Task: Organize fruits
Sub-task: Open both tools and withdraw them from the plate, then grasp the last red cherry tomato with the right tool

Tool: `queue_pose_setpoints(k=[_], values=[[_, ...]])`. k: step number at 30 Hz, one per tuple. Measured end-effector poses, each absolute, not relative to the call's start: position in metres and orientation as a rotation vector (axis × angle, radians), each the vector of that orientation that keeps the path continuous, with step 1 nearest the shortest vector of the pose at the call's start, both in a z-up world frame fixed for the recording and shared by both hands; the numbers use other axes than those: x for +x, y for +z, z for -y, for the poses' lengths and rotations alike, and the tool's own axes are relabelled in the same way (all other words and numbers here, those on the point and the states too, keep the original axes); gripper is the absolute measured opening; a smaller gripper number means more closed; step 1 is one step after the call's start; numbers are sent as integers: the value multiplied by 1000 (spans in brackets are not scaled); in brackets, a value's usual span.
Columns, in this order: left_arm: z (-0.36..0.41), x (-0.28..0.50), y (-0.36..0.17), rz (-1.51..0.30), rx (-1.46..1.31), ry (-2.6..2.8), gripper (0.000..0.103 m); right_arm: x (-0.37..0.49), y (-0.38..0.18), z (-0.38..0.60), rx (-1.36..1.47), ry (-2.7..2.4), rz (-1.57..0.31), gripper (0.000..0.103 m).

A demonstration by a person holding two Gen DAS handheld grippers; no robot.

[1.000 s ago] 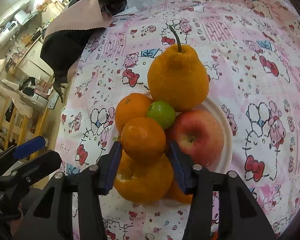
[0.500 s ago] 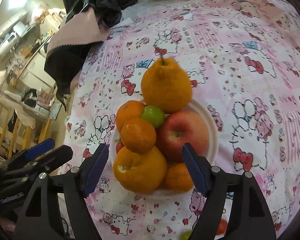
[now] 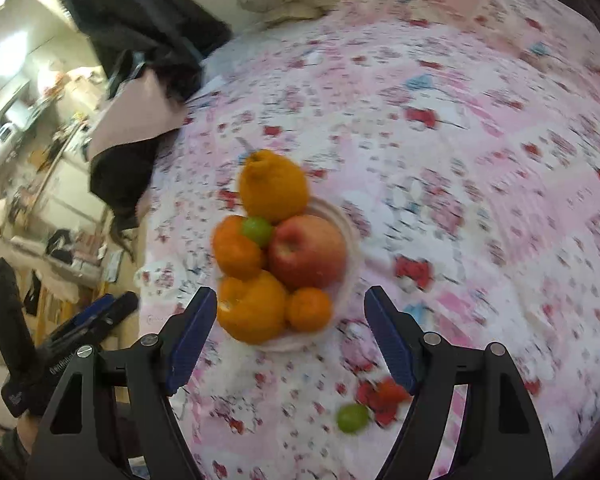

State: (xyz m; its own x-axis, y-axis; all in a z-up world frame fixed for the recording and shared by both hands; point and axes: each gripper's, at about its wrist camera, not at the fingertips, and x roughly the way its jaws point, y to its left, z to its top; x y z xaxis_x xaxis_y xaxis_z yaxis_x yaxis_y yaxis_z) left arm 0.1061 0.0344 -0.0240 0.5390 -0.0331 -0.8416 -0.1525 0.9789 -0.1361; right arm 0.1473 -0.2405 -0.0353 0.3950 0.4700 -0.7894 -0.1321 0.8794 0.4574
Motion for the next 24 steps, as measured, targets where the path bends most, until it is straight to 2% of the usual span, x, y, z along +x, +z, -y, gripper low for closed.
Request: queue_pose_setpoints(k=[13, 19, 24], values=[[-23, 70, -36, -1030, -202, 52, 76, 111, -60, 291, 478, 262, -1189, 79], [-21, 63, -42, -1048, -212, 51, 76, 115, -105, 293, 504, 219, -1356, 79], [-17, 64, -42, -1052, -217, 37, 76, 120, -131, 286, 465, 180, -1450, 66]])
